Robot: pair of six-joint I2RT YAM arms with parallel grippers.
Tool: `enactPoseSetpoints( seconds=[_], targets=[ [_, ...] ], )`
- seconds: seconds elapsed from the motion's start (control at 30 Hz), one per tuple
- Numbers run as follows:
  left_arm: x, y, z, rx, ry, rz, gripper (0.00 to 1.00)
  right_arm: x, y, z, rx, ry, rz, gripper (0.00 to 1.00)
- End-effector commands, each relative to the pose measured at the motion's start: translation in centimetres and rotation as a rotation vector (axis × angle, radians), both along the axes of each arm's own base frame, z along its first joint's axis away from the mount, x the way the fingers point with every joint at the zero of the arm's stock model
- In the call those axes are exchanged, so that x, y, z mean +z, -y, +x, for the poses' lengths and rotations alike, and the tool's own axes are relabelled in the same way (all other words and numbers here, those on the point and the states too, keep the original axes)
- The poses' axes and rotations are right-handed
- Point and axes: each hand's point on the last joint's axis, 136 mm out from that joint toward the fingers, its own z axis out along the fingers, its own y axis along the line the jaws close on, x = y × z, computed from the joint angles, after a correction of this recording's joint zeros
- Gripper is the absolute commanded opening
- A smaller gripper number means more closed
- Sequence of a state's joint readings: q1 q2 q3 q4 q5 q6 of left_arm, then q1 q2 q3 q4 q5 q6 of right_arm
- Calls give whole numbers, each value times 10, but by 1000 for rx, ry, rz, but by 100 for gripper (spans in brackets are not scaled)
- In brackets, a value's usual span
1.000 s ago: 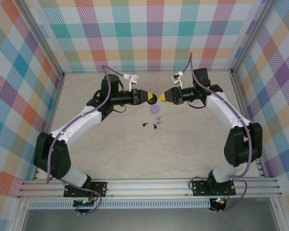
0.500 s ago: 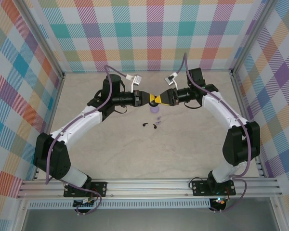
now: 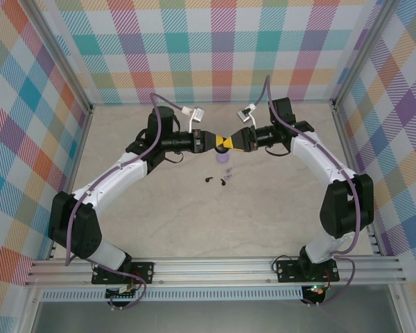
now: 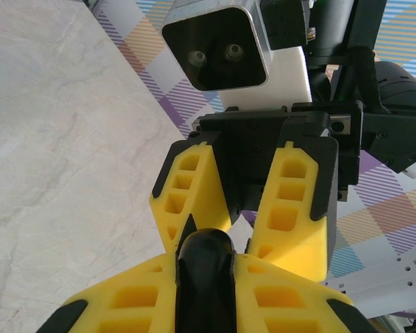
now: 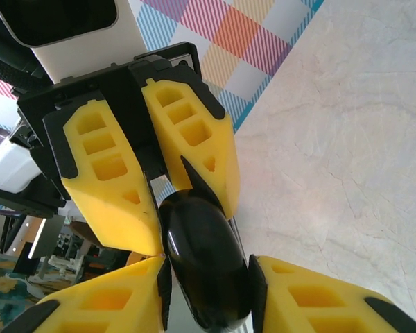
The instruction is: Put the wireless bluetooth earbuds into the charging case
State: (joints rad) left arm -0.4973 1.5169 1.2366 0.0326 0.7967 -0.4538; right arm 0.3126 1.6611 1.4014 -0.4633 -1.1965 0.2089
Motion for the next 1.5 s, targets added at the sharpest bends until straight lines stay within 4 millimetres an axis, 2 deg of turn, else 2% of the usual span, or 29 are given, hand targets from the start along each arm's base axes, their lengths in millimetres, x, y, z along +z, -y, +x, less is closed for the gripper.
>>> enactPoseSetpoints(
  seconds=[0.0, 0.17, 0.33, 0.6, 0.73, 0.87, 1.0, 1.2, 1.3, 1.47],
  targets=[
    [23, 7, -5, -35, 50, -48, 18, 21, -5, -7, 56, 52, 59, 38],
    [24, 7, -4, -32, 48, -51, 19, 20, -6, -5, 37, 60, 44, 28],
    [25, 3, -4, -6, 49, -36, 33, 15, -5, 1, -9, 69, 11, 17],
    [38, -8, -7, 50, 74, -25, 51, 18, 5, 3, -78, 102, -10, 12],
    [51, -13, -13, 67, 101, -41, 55, 25, 11, 3, -104, 121, -4, 10],
    [66, -20, -23, 74, 131, -59, 59, 40, 14, -3, -115, 169, 12, 10],
    [72, -27, -29, 98, 150, -63, 59, 62, 17, -12, -119, 233, 41, 10],
    [87, -27, -39, 75, 164, -131, 61, 97, 17, -23, -137, 311, 102, 9],
    [92, -24, -42, 56, 172, -147, 62, 108, 11, -30, -124, 331, 118, 9],
    [98, -22, -46, 33, 184, -165, 62, 114, 1, -33, -115, 336, 125, 10]
  ],
)
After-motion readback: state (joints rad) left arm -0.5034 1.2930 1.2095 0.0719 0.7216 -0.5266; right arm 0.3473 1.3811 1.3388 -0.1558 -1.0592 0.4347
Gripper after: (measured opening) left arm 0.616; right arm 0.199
